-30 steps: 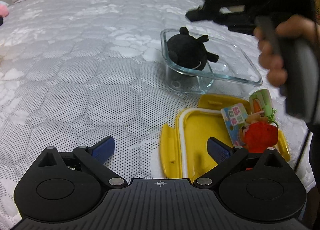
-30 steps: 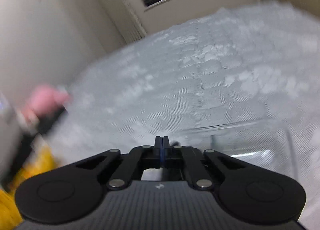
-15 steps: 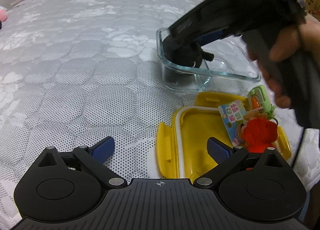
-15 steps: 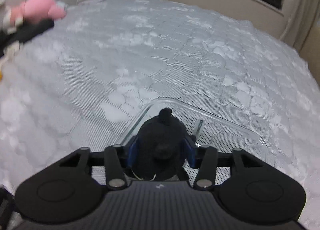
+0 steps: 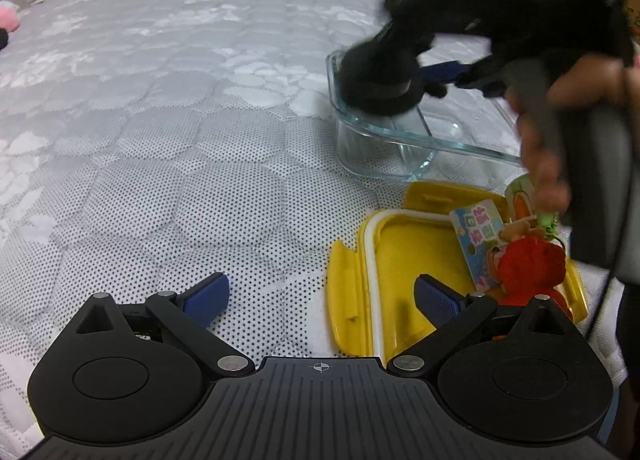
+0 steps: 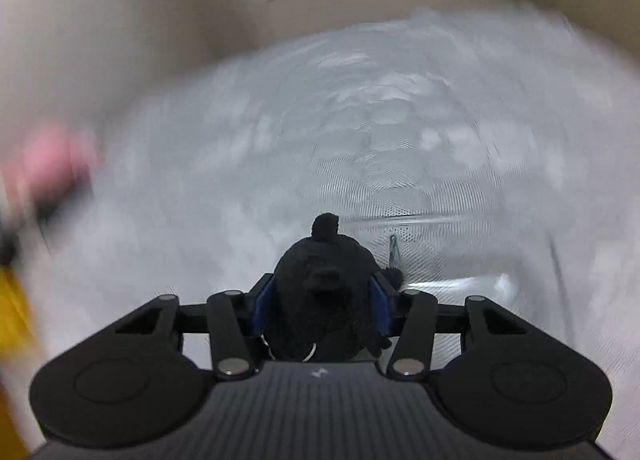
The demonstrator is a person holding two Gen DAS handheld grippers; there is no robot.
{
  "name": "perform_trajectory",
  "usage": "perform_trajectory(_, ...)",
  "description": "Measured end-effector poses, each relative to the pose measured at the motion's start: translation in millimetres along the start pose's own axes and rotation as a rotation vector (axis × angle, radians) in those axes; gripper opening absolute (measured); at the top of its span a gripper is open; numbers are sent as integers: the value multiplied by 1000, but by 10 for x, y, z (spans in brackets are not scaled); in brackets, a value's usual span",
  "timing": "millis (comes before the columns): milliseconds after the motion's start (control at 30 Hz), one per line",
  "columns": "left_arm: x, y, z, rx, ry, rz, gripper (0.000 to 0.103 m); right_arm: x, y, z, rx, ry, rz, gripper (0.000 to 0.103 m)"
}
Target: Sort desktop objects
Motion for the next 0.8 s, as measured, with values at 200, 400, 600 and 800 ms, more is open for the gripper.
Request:
perform_trajectory(200,-5,11,7,4,-2,-3,102,65,385,137,511,-54,-193,60)
perform_trajectory(400,-8,-31,4,-9,0,4,102,-251,313,153,381,10,-127,67)
perform_trajectory(600,8,-21,-16,-22,5,2,102,-611,-205,-11,-123,137,14,53)
perform_trajectory(800,-1,-10,-6,-12,2,2,102,-265,-796,285,-519,47,44,38)
Point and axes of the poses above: each gripper's, at about its wrist camera, not at the fingertips, and x roughly the way its jaws point, y to its right, z to its underside, the point moved 6 cm from there along x, roughly the way its jaws point, and after that the axes turned 5 degrees about z, right-handed, at the moved point
